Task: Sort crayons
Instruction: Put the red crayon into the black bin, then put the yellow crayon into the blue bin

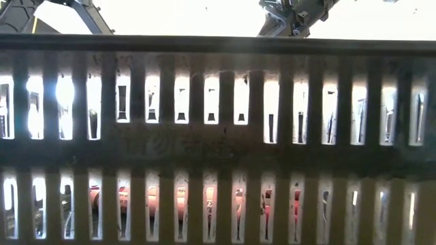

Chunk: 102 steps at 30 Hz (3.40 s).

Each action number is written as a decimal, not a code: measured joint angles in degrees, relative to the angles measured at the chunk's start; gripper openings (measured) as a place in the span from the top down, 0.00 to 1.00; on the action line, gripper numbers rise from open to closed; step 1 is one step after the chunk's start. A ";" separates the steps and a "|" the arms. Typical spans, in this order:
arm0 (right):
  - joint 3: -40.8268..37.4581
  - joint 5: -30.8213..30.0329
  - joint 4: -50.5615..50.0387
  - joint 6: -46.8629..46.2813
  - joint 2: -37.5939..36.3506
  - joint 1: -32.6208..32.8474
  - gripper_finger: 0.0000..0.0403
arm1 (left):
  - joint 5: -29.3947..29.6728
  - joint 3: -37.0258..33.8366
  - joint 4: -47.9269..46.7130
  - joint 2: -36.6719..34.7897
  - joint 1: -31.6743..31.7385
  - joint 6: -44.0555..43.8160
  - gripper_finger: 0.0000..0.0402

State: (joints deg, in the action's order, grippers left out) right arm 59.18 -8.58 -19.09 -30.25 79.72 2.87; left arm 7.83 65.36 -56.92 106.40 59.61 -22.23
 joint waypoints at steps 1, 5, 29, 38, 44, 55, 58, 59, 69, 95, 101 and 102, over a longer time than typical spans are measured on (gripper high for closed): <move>0.00 -0.02 0.00 -0.64 0.00 0.00 0.78 | 0.57 0.00 -0.14 0.56 -0.21 0.08 0.83; 0.00 -0.02 0.00 -2.28 0.00 0.00 0.78 | 3.15 -0.01 -0.34 1.77 -1.36 0.31 0.83; 0.00 -0.02 0.04 -3.37 0.00 0.17 0.78 | 0.96 0.35 -4.20 2.35 -2.03 6.92 1.00; 0.00 0.04 0.02 -3.33 0.00 0.17 0.78 | -2.78 1.55 -6.98 -1.68 -2.83 8.14 1.00; 0.00 0.09 -0.02 -2.84 0.00 0.17 0.78 | -15.86 1.57 -9.27 -11.59 -9.89 12.39 1.00; 0.00 0.22 -1.84 -0.19 0.00 0.10 0.78 | -23.38 1.60 -8.74 -29.69 -44.62 6.01 1.00; 0.02 0.24 -1.86 -0.14 0.00 -0.24 0.78 | -19.98 1.60 -5.17 -30.27 -54.99 1.13 1.00; 0.01 0.24 -1.86 -0.34 0.00 -0.26 0.78 | -18.52 1.60 -3.19 -30.13 -58.18 -0.37 1.00; 0.02 0.50 -2.55 -0.23 0.00 -0.26 0.78 | -10.68 1.62 22.68 -21.12 -81.96 10.56 1.00; 0.02 0.47 -13.38 -13.05 0.28 1.99 0.78 | -6.19 1.64 54.79 -3.22 -90.78 5.12 0.94; 0.02 0.46 -15.99 -13.71 0.28 2.88 0.78 | -8.87 1.64 54.72 -3.22 -91.14 1.85 0.82; 0.02 0.46 -15.98 -13.75 0.28 2.91 0.78 | -8.89 1.64 54.72 -3.22 -91.14 1.85 0.80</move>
State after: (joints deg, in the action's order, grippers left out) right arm 59.20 -8.12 -35.08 -44.01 80.01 5.78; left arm -1.06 67.00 -2.20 103.18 -31.53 -20.38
